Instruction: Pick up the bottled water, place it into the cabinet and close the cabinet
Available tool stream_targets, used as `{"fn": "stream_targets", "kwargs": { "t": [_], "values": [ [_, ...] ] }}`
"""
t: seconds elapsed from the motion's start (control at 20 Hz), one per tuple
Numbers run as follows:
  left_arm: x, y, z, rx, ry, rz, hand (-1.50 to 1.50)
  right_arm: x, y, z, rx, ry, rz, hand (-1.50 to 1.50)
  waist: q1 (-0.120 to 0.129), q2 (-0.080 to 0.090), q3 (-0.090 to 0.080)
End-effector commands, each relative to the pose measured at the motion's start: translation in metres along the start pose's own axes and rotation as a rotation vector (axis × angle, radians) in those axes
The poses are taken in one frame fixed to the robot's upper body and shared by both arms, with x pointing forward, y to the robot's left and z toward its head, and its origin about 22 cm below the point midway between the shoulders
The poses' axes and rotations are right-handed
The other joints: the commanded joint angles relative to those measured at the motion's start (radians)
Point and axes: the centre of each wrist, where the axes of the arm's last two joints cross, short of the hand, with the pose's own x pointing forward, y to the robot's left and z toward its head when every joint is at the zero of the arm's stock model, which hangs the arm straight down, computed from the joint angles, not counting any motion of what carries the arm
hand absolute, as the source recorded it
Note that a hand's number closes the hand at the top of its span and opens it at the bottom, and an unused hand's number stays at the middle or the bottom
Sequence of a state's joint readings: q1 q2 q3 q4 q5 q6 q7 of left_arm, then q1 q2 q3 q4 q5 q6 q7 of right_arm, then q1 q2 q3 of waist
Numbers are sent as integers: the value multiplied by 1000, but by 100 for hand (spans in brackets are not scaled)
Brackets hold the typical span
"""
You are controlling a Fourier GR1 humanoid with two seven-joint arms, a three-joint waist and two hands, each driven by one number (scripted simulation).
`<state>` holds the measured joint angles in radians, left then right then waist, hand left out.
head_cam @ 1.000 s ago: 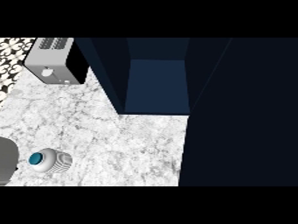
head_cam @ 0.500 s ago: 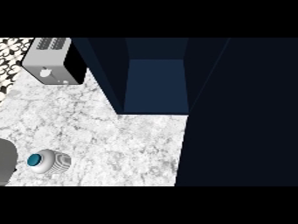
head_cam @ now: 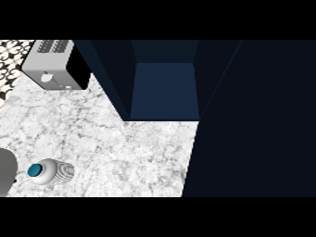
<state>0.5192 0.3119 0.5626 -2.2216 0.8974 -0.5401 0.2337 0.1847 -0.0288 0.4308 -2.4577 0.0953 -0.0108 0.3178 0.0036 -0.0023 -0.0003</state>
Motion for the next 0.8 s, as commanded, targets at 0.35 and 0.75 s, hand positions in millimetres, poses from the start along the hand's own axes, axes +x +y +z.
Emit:
{"fn": "stream_targets", "kwargs": {
  "t": [0.35,0.75],
  "values": [
    [-52,11,-6,33,85,-21,-150,25,2,4,-1,-21,43,-150,-3,1,-1],
    [-94,24,-12,71,158,-62,-150,36,3,16,-11,-11,42,-150,-9,0,-1]
  ]
}}
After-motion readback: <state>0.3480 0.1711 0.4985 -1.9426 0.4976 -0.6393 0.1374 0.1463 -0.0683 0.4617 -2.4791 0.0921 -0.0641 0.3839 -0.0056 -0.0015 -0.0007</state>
